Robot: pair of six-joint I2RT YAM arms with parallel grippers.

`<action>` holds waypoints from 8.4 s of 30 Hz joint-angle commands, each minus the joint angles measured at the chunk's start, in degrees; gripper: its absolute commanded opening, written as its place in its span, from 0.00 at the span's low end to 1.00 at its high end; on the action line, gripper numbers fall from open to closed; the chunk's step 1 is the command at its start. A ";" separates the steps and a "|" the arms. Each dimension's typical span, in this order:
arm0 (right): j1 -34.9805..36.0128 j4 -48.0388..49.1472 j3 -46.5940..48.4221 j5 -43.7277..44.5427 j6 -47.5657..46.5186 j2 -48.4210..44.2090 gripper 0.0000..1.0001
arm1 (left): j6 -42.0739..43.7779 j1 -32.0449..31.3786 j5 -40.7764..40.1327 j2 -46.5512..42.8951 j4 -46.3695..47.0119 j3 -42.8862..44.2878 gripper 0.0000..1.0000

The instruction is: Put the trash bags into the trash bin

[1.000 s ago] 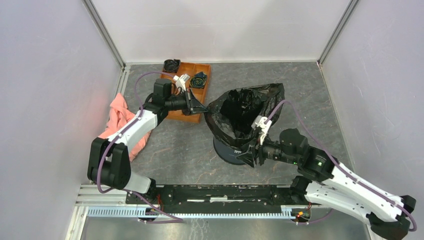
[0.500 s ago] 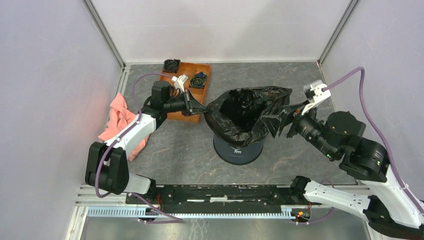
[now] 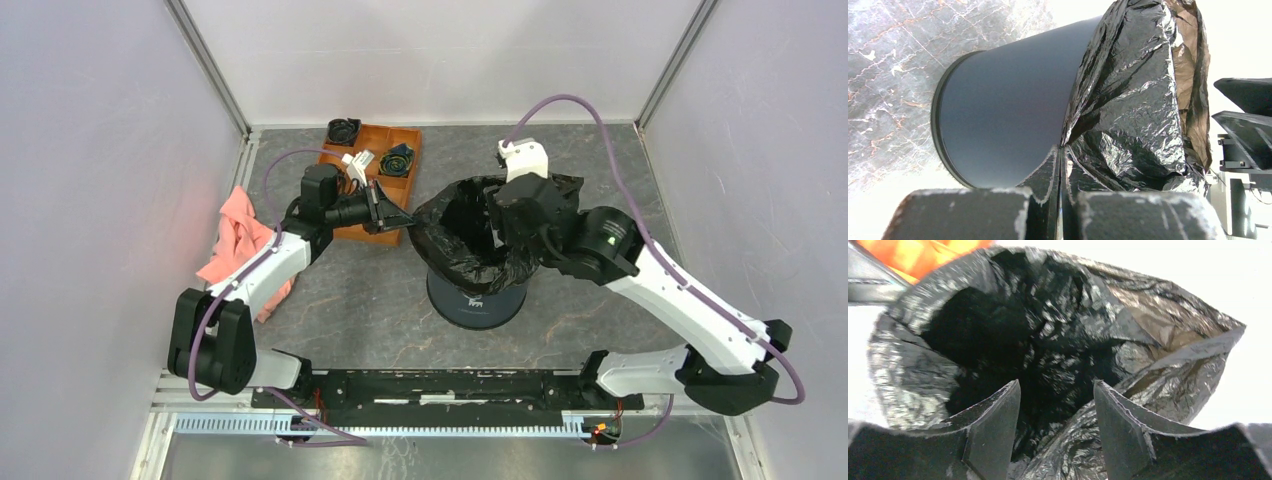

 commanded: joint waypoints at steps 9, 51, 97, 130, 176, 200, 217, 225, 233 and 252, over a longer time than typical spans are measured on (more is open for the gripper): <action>3.91 -13.06 1.45 16.54 4.06 4.86 0.71 | -3.56 -0.16 3.43 -0.98 5.59 -1.11 0.02; 4.46 20.13 -60.11 14.04 14.94 -33.21 0.16 | -2.05 -3.42 -3.66 -2.21 3.74 -9.27 0.02; -23.43 32.50 -17.78 -41.41 -25.95 1.08 0.31 | 0.51 -5.42 -9.96 -1.20 1.52 -7.61 0.02; -11.65 14.44 -15.65 -38.18 -23.26 7.89 0.40 | 0.80 -6.25 -8.94 -0.65 1.11 -5.05 0.03; -12.94 21.78 -16.32 -28.68 -25.59 15.73 0.76 | 5.27 -7.39 -16.75 -4.93 -7.60 -5.26 0.56; -13.04 20.84 -29.56 -22.21 -22.01 8.93 0.85 | 10.77 -7.43 -25.60 -17.70 -18.34 -8.06 0.89; -23.84 13.21 -39.03 -5.31 -20.13 5.07 0.97 | 10.23 -7.40 -24.02 -21.08 -18.58 -8.99 0.90; -39.26 13.21 -43.73 -0.05 -18.39 -5.55 0.98 | 10.88 -7.39 -21.56 -21.37 -17.73 -8.70 0.90; -47.87 13.48 -44.52 4.07 -16.93 -6.65 0.98 | 12.54 -7.38 -20.14 -24.55 -20.66 -8.39 0.91; -49.00 6.05 -25.54 -23.61 -19.60 -20.62 0.98 | 12.54 -7.38 -14.89 -19.51 -18.56 -4.98 0.93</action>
